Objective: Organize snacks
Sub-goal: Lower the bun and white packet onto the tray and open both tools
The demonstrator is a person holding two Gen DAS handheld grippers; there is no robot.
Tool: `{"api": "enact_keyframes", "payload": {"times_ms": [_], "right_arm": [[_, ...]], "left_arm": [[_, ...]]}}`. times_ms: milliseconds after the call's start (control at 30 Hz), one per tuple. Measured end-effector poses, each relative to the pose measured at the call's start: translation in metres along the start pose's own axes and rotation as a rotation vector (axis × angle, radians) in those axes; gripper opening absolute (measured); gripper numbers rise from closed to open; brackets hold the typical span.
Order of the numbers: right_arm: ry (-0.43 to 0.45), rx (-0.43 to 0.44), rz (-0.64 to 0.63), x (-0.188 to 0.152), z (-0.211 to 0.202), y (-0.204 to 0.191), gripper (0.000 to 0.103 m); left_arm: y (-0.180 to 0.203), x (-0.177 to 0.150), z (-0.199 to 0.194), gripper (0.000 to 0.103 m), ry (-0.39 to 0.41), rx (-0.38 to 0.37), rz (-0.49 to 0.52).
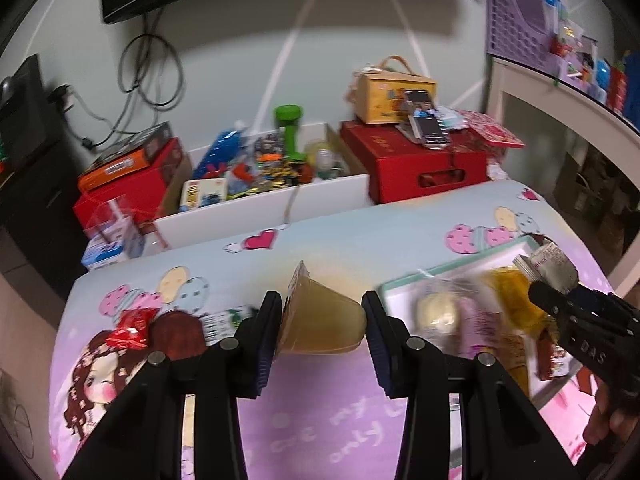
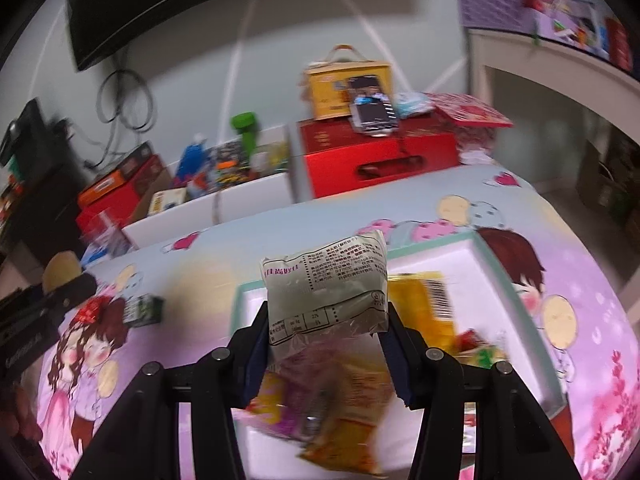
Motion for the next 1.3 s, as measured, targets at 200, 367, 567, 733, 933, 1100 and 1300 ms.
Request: {"api": "enact_keyframes", "payload": {"times_ms": [200, 367, 567, 733, 933, 1100, 1300], "right_arm": [[0.000, -0.037, 0.078, 0.009, 0.000, 0.037, 0.054], [0.003, -0.057, 0.128, 0.013, 0.001, 0.059, 0.054], [0.011, -0.075, 0.170, 0.018, -0.003, 0.080, 0.054], [0.021, -0.101, 0.198, 0.021, -0.007, 0.098, 0.054], [-0.005, -0.110, 0.228, 0.019, -0.002, 0.112, 0.054], [-0.037, -0.091, 0.237, 0.016, 0.010, 0.114, 0.055], [-0.072, -0.088, 0.242, 0.010, 0.024, 0.116, 0.054]], "left_arm": [[0.040, 0.011, 0.007, 0.043, 0.010, -0.046, 0.082], [0.072, 0.015, 0.012, 0.043, 0.016, -0.085, 0.144], [0.108, 0.014, 0.017, 0.043, 0.013, -0.142, 0.207], [0.132, 0.014, 0.021, 0.043, 0.005, -0.167, 0.250], [0.158, 0.012, 0.025, 0.043, 0.011, -0.196, 0.301], [0.172, 0.006, 0.034, 0.043, -0.010, -0.197, 0.342], [0.164, 0.005, 0.038, 0.043, -0.022, -0.173, 0.315]]}}
Point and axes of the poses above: each gripper's, at about its wrist camera, not at the fingertips, and z roughly the way its jaws point, y to its right, x to its top, the point moved 4 cm from there along z, roughly the way its jaws point, and after that the axes turned 10 degrees about z, right-handed, at the moved point
